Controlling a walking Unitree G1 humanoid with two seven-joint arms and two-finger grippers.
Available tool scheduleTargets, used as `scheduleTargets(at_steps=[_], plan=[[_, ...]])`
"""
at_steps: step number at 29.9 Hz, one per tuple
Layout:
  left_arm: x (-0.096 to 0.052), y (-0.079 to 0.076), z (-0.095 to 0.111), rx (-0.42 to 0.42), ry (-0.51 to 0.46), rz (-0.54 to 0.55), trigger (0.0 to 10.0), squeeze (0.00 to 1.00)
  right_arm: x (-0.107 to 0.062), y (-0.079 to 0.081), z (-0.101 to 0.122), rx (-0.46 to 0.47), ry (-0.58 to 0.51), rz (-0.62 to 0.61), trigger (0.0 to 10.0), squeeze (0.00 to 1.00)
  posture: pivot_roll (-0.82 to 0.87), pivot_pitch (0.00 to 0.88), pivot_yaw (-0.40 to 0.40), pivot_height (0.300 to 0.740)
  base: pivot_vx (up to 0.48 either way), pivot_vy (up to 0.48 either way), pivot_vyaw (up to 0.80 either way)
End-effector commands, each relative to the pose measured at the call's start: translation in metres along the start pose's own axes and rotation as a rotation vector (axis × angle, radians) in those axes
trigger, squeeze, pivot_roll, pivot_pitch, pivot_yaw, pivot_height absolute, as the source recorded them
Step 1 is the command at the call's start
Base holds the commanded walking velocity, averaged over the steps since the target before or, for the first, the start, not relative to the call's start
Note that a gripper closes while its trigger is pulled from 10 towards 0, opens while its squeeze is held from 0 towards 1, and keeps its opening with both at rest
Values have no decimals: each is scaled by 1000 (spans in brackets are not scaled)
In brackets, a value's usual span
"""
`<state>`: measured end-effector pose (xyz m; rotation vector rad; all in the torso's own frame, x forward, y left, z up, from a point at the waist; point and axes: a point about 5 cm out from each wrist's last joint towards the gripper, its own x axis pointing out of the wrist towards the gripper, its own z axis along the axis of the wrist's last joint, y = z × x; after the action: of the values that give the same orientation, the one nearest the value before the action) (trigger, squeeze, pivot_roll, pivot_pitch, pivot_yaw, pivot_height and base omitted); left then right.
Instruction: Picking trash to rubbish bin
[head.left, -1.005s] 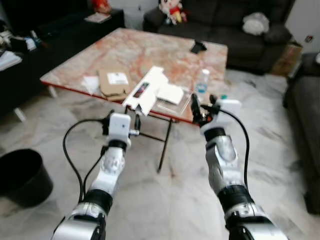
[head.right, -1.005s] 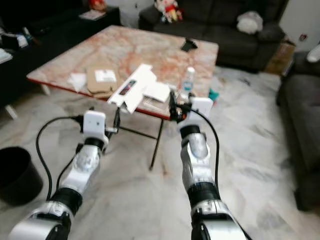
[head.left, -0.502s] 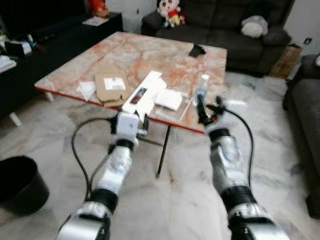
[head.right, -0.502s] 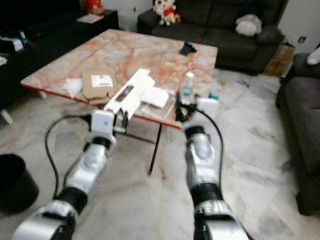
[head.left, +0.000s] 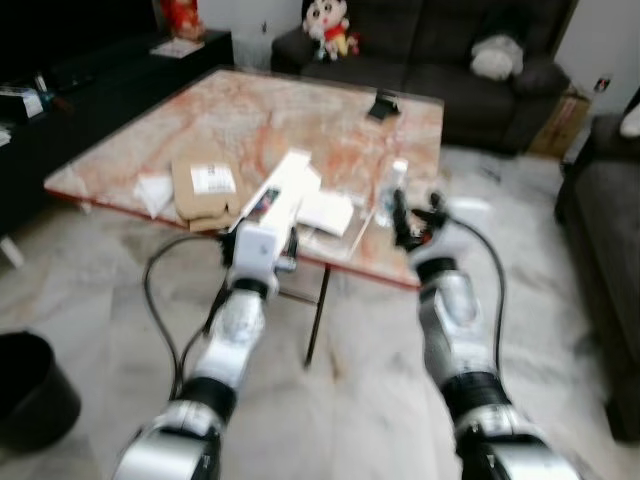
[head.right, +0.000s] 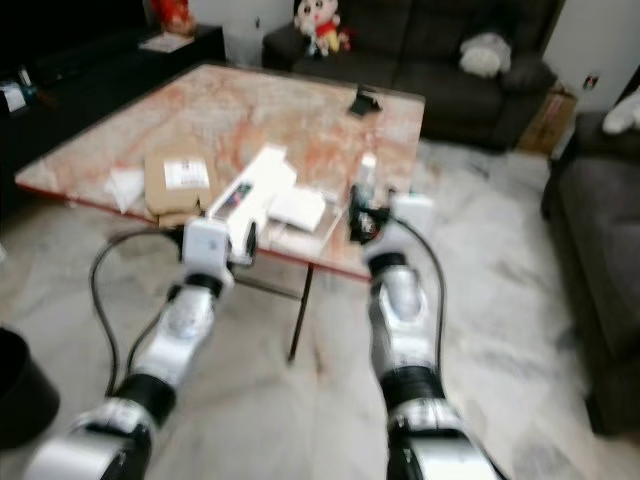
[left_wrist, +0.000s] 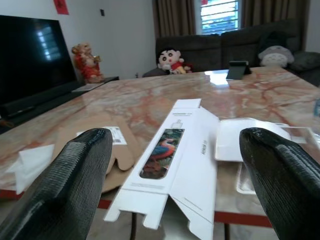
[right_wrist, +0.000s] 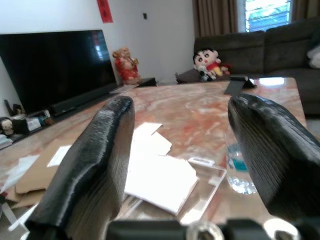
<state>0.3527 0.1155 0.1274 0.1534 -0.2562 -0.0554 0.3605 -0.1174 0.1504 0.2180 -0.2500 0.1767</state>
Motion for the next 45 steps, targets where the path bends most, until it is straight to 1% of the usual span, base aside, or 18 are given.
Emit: scheduleTargets(at_steps=[1, 17, 18, 19, 20, 24, 25, 29, 32, 33, 37, 38, 41, 43, 44, 45], plan=[[1, -11, 5, -18, -16, -27, 10000, 0, 1, -10, 7, -13, -22, -27, 10000, 0, 115, 0, -43, 740, 341, 0, 0], [1, -15, 6, -21, -22, -41, 10000, 0, 2, -9, 8, -6, -24, -16, 10000, 0, 113, 0, -43, 740, 339, 0, 0], [1, -15, 6, -21, -22, -41, 10000, 0, 2, -9, 8, -2, -25, -13, 10000, 569, 113, 0, -43, 740, 341, 0, 0], [1, -15, 6, -21, -22, -42, 10000, 0, 3, -10, 9, -1, -28, -17, 10000, 569, 113, 0, -43, 740, 341, 0, 0], [1, -15, 6, -20, -23, -42, 10000, 0, 3, -10, 9, 4, -29, -19, 10000, 1000, 113, 0, -43, 740, 341, 0, 0], [2, -15, 7, -19, -25, -41, 10000, 0, 3, -9, 8, 1, -27, -16, 10000, 1000, 113, 0, -43, 740, 341, 0, 0], [2, -15, 7, -19, -26, -40, 10000, 0, 3, -8, 8, -5, -22, -9, 10000, 0, 117, 0, -45, 740, 337, 0, 0], [2, -14, 7, -17, -27, -37, 10000, 0, 2, -6, 7, -4, -19, -5, 10000, 0, 117, 0, -45, 740, 338, 0, 0], [2, -13, 7, -16, -28, -33, 10000, 0, 2, -6, 6, 17, -20, -2, 10000, 0, 119, 0, -46, 740, 337, 0, 0], [2, -13, 7, -15, -28, -33, 10000, 0, 2, -6, 6, 21, -19, -3, 10000, 1000, 119, 0, -47, 740, 341, 0, 0], [2, -13, 8, -14, -28, -33, 10000, 0, 2, -6, 6, 24, -17, -5, 10000, 1000, 119, 0, -47, 740, 341, 0, 0], [2, -13, 8, -14, -29, -31, 10000, 0, 2, -5, 6, 12, -16, 1, 10000, 0, 119, 0, -47, 740, 341, 0, 0], [2, -12, 8, -15, -31, -29, 10000, 0, 2, -3, 6, 2, -13, 10, 10000, 0, 119, 0, -47, 740, 341, 0, 0], [2, -13, 8, -16, -32, -29, 10000, 0, 2, -3, 6, 6, -14, 13, 10000, 0, 119, 0, -47, 740, 341, 0, 0], [2, -14, 8, -18, -33, -29, 10000, 0, 3, -2, 6, 22, -17, 17, 10000, 0, 119, 0, -47, 740, 337, 0, 0], [2, -14, 9, -19, -33, -30, 10000, 0, 3, -2, 6, 35, -21, 19, 10000, 1000, 119, 0, -47, 740, 341, 0, 0]])
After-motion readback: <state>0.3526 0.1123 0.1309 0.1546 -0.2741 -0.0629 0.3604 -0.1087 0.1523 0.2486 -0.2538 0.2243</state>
